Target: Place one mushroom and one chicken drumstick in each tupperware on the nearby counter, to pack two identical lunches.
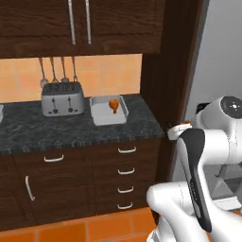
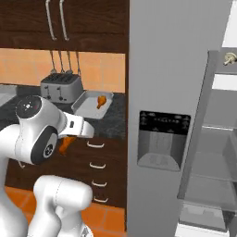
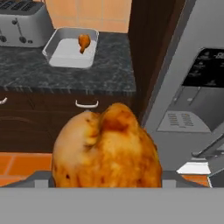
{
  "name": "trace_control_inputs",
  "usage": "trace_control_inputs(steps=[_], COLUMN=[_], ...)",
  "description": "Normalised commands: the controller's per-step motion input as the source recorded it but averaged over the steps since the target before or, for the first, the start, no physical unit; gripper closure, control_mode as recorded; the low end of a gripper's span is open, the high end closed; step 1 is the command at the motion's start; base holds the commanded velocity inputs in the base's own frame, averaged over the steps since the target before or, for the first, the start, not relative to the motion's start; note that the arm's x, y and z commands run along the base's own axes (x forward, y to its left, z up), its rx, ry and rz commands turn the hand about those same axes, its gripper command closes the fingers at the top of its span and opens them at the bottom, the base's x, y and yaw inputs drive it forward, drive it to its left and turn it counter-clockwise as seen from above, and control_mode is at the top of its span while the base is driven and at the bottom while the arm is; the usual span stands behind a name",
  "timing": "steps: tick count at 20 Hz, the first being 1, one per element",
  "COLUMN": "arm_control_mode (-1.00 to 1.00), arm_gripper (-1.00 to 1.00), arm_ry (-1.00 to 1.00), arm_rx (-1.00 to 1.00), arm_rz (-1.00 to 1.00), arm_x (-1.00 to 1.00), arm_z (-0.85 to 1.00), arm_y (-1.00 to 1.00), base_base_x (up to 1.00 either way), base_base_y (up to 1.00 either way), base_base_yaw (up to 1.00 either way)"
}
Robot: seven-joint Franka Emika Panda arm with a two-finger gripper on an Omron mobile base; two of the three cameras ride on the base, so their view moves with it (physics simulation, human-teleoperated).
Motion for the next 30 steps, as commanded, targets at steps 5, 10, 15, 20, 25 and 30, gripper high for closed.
trace_control_inputs(steps=[5, 10, 15, 20, 25, 30], arm_control_mode=[1.00, 1.00, 1.00, 1.00, 1.00, 1.00], arm_gripper=[1.00, 1.00, 1.00, 1.00, 1.00, 1.00], arm_ry=[0.00, 0.00, 0.00, 0.00, 0.00, 0.00], arm_rx=[0.00, 0.00, 0.00, 0.00, 0.00, 0.00], arm_rz=[0.00, 0.00, 0.00, 0.00, 0.00, 0.00], arm_x=[0.00, 0.00, 0.00, 0.00, 0.00, 0.00], arm_z=[0.00, 0.00, 0.00, 0.00, 0.00, 0.00], arm_y=[0.00, 0.00, 0.00, 0.00, 0.00, 0.00], base_base_x=[0.52, 0.63, 0.59, 0.54, 0.60, 0.64], base_base_y=[1.00, 1.00, 1.00, 1.00, 1.00, 1.00], base_base_yaw=[0.07, 0.00, 0.00, 0.00, 0.00, 0.00])
